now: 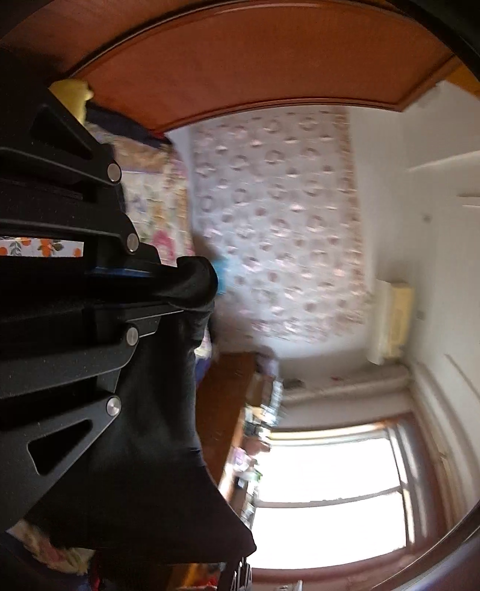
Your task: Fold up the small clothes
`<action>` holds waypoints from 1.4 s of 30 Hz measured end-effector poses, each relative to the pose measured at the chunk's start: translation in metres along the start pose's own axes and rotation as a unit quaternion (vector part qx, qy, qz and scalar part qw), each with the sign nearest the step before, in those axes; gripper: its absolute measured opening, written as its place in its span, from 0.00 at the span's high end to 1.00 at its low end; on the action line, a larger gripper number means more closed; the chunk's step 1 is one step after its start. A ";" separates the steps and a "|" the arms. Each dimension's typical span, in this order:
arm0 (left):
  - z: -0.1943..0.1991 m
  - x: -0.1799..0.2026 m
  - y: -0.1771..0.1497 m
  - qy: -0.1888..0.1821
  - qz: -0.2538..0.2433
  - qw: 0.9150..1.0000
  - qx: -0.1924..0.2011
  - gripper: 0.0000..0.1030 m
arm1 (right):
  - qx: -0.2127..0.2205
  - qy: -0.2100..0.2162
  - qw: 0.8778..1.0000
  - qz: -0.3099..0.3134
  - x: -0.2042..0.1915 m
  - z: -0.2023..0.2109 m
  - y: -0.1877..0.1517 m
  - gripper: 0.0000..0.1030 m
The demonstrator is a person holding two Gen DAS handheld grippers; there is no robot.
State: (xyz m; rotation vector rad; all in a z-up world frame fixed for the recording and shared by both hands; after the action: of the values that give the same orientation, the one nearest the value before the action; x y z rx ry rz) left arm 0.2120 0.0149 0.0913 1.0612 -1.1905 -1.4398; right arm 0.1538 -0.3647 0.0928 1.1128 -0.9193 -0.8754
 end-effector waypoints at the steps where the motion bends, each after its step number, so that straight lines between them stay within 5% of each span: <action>1: -0.018 0.000 -0.014 0.004 0.003 1.000 -0.017 0.90 | -0.009 0.002 1.000 -0.002 0.003 -0.016 -0.004 0.88; 9: -0.116 -0.008 -0.082 0.027 0.004 0.994 -0.107 0.90 | -0.103 -0.006 0.995 -0.015 0.024 -0.156 -0.027 0.88; 18: -0.158 -0.010 -0.123 0.033 -0.003 0.986 -0.162 0.90 | -0.165 -0.002 0.985 -0.042 0.046 -0.239 -0.024 0.88; 27: -0.174 -0.006 -0.140 0.020 0.005 0.979 -0.203 0.81 | -0.199 -0.016 0.979 -0.047 0.043 -0.241 -0.047 0.84; 31: -0.162 -0.001 -0.136 0.017 0.002 0.981 -0.191 0.55 | -0.209 -0.023 0.977 -0.040 0.039 -0.229 -0.050 0.75; 33: -0.158 0.002 -0.135 0.006 0.008 0.982 -0.189 0.46 | -0.206 -0.037 0.977 -0.036 0.041 -0.221 -0.047 0.60; 36: -0.145 0.005 -0.137 -0.003 0.012 0.982 -0.187 0.29 | -0.194 -0.039 0.979 -0.046 0.042 -0.207 -0.039 0.58; 42: -0.116 0.014 -0.151 -0.006 0.014 0.982 -0.189 0.26 | -0.184 -0.021 0.980 -0.069 0.027 -0.141 -0.050 0.58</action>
State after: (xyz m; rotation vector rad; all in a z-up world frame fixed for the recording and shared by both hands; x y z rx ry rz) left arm 0.3018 -0.0067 -0.0759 0.7695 -0.8886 -1.5749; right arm 0.2885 -0.3524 0.0225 0.8456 -0.6843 -1.1346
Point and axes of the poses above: each gripper's, at about its wrist camera, not at the fingertips, and z roughly against the way its jaws point, x to its right, y to its top, the point moved 10 cm from there along -z, roughly the way its jaws point, and after that the axes turned 7 degrees about x, right-handed, at the moved point
